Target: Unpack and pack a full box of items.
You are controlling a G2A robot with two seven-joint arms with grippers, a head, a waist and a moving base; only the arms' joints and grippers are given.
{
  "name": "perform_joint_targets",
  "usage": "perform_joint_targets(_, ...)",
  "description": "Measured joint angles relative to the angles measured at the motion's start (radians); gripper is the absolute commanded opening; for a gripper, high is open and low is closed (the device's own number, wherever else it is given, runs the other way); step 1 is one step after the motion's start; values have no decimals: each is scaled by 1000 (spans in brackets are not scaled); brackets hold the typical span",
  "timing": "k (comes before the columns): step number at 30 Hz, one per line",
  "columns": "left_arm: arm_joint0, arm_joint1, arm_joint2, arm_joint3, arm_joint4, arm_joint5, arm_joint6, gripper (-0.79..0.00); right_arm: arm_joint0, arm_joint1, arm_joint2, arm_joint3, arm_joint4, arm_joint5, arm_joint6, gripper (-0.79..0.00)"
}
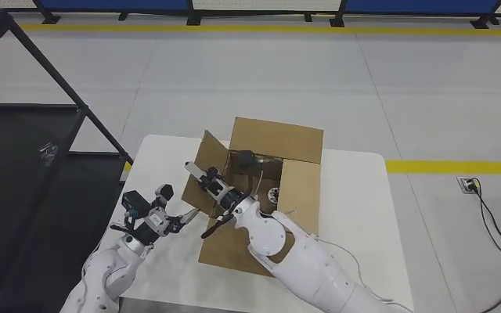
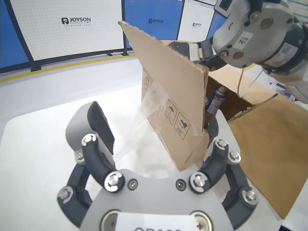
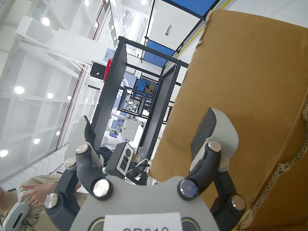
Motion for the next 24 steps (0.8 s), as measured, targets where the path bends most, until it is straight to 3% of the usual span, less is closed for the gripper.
perform_joint_targets(11, -18, -3, -17, 21, -101, 44, -58, 0, 7, -35, 16, 73, -21, -53, 74, 0)
perform_joint_targets(24, -41, -3, -32, 97, -128, 95, -105, 0, -102, 15, 191, -101, -99, -130, 164, 0)
